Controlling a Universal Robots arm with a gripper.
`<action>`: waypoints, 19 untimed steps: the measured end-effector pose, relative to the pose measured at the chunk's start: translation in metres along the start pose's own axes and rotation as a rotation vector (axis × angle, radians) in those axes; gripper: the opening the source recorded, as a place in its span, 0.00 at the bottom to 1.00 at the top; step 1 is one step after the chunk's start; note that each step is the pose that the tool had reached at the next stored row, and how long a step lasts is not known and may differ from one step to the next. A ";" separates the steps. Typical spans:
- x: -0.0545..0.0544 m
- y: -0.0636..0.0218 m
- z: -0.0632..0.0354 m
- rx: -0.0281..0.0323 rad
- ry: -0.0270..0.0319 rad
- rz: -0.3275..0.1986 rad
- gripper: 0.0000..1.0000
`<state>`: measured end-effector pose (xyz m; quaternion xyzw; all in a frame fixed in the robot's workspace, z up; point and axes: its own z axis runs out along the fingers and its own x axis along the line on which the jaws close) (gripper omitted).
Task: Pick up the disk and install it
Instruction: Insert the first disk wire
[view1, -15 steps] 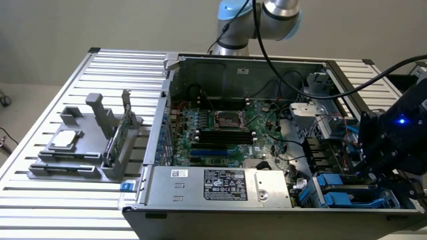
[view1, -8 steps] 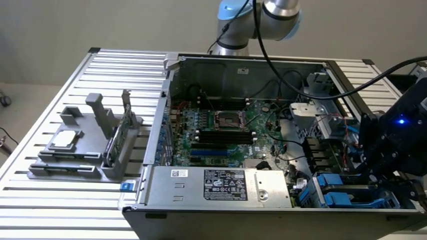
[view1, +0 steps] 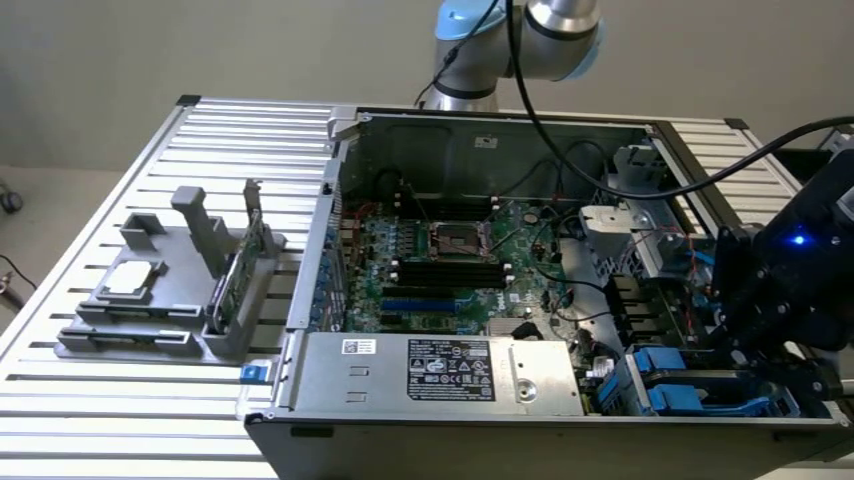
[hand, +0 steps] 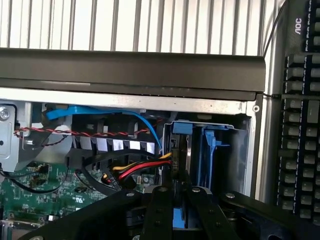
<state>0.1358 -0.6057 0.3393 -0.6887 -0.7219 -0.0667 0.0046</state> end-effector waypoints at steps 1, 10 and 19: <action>0.000 0.0000 0.0000 0.0000 -0.0006 0.003 0.16; 0.004 0.0002 0.0008 -0.0018 -0.0111 0.031 0.16; 0.004 0.0019 0.0025 -0.0024 -0.0172 0.040 0.16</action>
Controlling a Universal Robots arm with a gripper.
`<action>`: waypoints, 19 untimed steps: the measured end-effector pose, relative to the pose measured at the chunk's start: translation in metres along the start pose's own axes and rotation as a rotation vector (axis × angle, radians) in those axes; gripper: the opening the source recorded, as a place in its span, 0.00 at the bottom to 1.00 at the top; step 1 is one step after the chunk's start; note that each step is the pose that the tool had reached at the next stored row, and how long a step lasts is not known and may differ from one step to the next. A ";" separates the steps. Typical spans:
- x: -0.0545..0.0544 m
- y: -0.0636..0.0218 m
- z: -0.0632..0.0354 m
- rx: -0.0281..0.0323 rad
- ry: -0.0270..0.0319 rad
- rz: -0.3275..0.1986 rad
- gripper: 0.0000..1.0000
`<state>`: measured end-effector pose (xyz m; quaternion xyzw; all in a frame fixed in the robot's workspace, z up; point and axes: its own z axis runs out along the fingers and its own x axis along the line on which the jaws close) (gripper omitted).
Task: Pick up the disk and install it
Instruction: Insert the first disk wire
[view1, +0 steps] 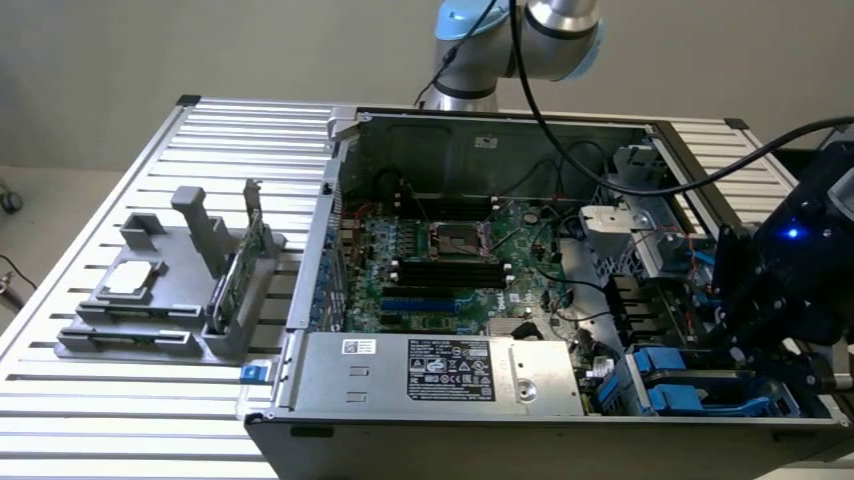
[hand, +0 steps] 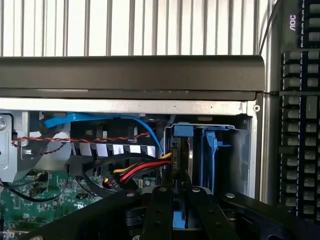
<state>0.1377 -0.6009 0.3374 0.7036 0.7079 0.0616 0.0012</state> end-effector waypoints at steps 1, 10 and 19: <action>0.000 0.0000 0.0004 0.0000 -0.0005 0.000 0.16; 0.000 -0.0001 0.0016 -0.0004 -0.0041 0.005 0.16; 0.000 -0.0001 0.0014 0.0078 -0.0085 0.016 0.16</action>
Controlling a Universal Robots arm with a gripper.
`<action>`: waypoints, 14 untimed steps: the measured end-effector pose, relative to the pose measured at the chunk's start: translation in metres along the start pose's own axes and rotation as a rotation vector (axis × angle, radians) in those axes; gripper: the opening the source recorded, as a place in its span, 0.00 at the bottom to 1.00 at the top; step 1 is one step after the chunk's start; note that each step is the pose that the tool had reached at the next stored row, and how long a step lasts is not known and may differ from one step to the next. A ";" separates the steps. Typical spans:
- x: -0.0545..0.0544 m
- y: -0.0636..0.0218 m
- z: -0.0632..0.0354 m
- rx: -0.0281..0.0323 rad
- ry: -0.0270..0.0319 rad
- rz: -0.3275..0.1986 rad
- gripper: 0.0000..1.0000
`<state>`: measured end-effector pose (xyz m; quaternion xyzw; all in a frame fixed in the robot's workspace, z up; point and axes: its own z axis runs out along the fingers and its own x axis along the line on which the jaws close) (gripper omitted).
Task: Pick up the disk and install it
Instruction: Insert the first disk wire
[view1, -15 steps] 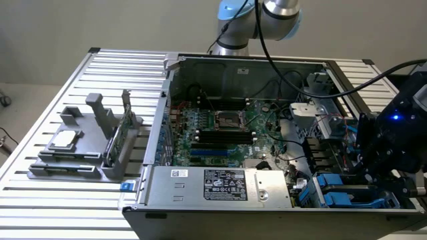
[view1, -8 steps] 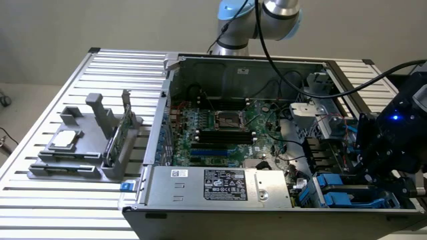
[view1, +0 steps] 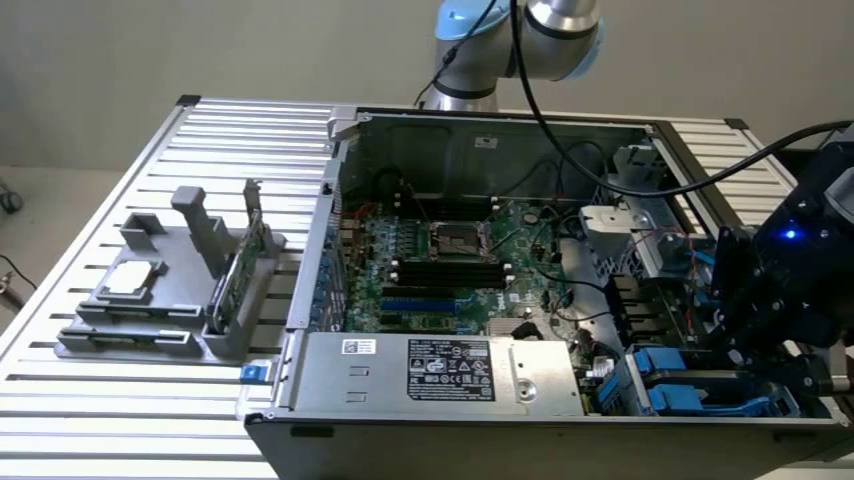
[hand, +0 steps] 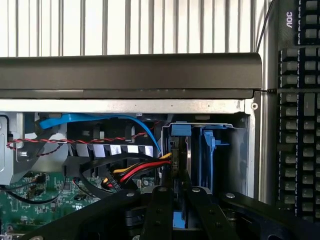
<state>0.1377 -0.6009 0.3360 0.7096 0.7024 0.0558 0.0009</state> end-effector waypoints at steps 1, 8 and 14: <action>0.000 0.0000 -0.0004 0.0023 -0.0005 0.002 0.16; 0.001 0.0006 -0.0046 0.0129 -0.0038 0.013 0.16; 0.001 0.0012 -0.0041 0.0125 -0.0044 0.017 0.16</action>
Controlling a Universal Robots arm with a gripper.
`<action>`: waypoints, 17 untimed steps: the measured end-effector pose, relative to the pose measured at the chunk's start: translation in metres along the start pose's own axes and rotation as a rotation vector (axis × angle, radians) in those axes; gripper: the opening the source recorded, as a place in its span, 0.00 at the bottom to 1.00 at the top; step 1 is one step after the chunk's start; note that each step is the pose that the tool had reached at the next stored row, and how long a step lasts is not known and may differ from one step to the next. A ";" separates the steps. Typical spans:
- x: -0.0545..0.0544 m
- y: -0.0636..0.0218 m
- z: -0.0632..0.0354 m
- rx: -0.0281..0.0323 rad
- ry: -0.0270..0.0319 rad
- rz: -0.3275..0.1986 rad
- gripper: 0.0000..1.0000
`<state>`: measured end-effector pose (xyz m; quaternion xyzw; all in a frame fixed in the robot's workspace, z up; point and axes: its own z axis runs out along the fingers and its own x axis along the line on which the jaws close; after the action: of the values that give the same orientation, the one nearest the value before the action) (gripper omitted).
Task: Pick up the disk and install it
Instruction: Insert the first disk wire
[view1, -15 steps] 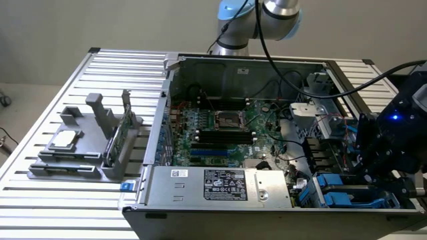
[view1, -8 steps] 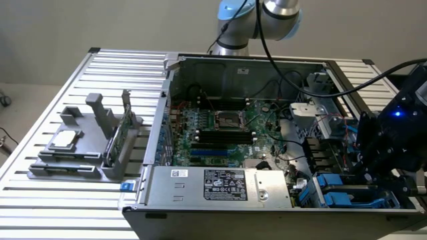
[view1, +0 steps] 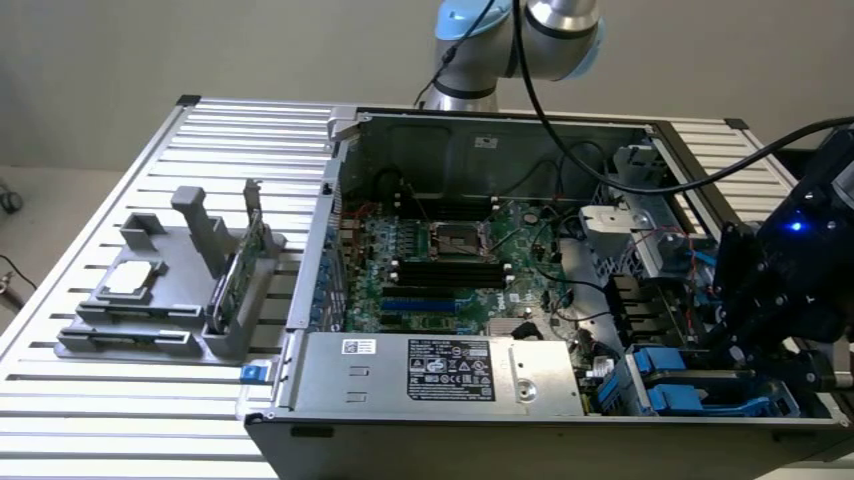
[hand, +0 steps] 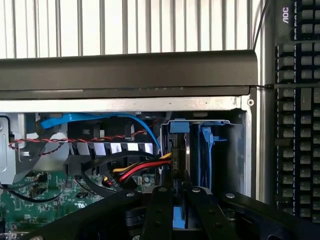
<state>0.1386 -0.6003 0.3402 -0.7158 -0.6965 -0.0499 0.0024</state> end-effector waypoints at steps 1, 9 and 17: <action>0.000 0.0000 0.0005 0.0000 0.0001 0.000 0.16; 0.000 -0.0001 0.0029 0.0001 0.0015 0.000 0.16; 0.002 0.0014 0.0030 0.0001 0.0015 0.000 0.16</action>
<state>0.1403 -0.5978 0.3375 -0.7158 -0.6965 -0.0504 0.0030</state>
